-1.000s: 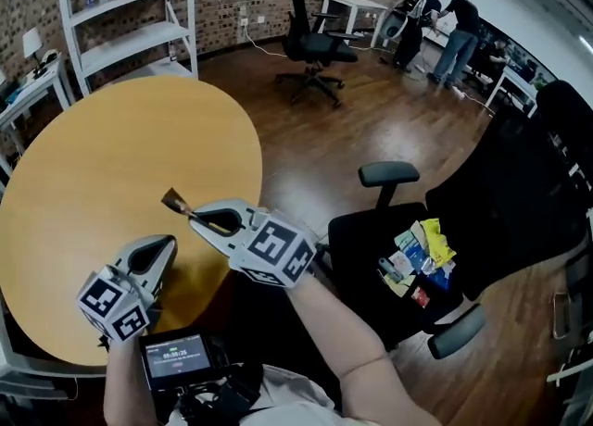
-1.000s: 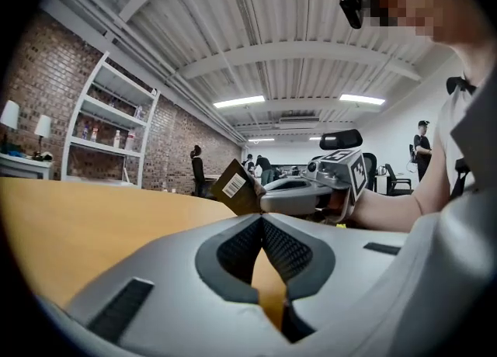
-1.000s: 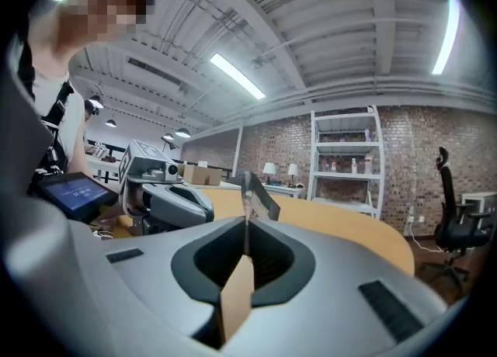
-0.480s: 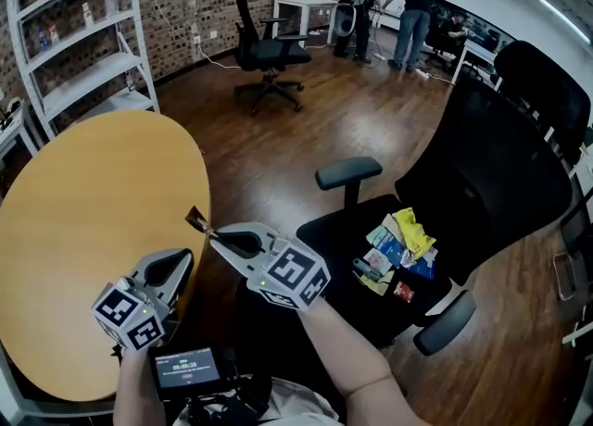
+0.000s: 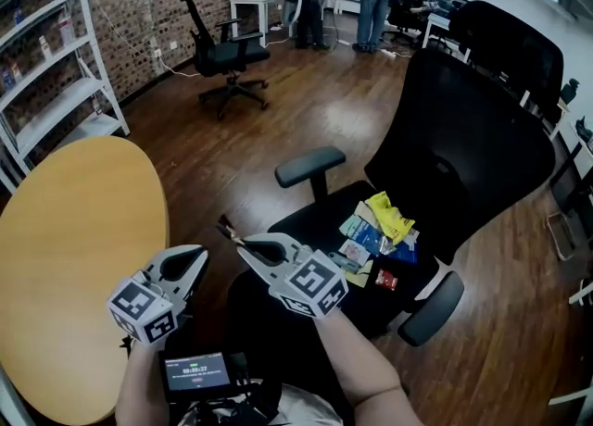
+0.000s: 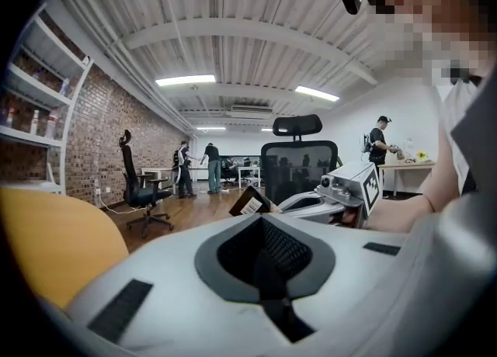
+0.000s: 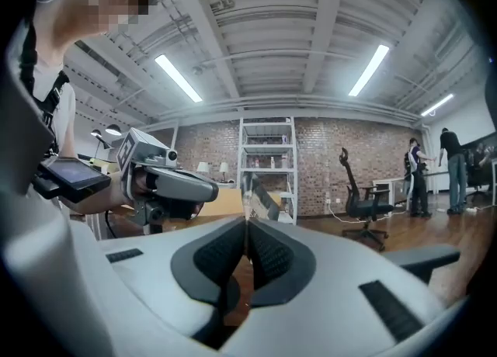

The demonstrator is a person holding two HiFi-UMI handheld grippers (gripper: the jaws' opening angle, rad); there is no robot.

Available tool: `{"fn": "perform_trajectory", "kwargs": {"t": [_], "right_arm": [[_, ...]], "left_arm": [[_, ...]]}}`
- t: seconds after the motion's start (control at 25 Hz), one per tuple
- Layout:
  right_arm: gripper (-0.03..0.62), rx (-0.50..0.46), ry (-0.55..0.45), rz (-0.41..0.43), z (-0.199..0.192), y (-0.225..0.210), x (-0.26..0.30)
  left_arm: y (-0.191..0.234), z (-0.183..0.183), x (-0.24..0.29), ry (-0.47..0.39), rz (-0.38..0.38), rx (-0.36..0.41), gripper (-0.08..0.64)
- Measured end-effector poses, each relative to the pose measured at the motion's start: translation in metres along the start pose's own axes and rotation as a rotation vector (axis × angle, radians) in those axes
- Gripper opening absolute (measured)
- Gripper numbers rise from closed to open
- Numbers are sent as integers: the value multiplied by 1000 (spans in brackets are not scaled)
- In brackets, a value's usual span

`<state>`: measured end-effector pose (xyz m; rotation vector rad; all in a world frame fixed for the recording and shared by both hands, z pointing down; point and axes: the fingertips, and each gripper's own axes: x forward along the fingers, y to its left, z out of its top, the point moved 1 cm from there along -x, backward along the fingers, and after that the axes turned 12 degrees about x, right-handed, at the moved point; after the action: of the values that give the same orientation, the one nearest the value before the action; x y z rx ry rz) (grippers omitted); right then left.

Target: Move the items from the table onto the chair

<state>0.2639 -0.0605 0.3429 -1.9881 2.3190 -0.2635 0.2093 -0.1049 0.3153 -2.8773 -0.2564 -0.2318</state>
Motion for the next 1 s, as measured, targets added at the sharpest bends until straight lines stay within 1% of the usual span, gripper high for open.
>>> {"fn": "perform_trajectory", "kwargs": {"t": [0.16,0.28,0.4,0.48,0.56,0.64,0.76,0.84,0.92,1.0], "right_arm": [[3,25,-5,-64,-10,-22,-28],[3,37,-2,-113,-20,-39,-46],[3,51,13,-188,-39,-54,-67],[3,48,25,-235,-52,-67,-79],[3,34,26,-277,-59,-89,-88],[4,57,44,-320,-73,-100,-99],[5,118,99,-395,-107,-118,-115],[5,135,153,-474,-130,-143,-129],[9,140,240,-560,-156,-166,-146],[14,109,338,-631,-176,-188,-160]], "left_arm": [[-11,5,33,-6,-52,26,8],[-22,0,58,-14,-99,15,8],[-42,-15,79,-28,-165,3,8],[-52,-24,93,-65,-193,-2,8],[-53,-27,111,-115,-195,-1,8],[-61,-34,125,-119,-209,-14,8],[-80,-50,145,-103,-261,-42,8],[-92,-59,163,-101,-302,-47,8],[-104,-71,179,-90,-343,-59,8],[-114,-82,194,-84,-373,-81,8]]}}
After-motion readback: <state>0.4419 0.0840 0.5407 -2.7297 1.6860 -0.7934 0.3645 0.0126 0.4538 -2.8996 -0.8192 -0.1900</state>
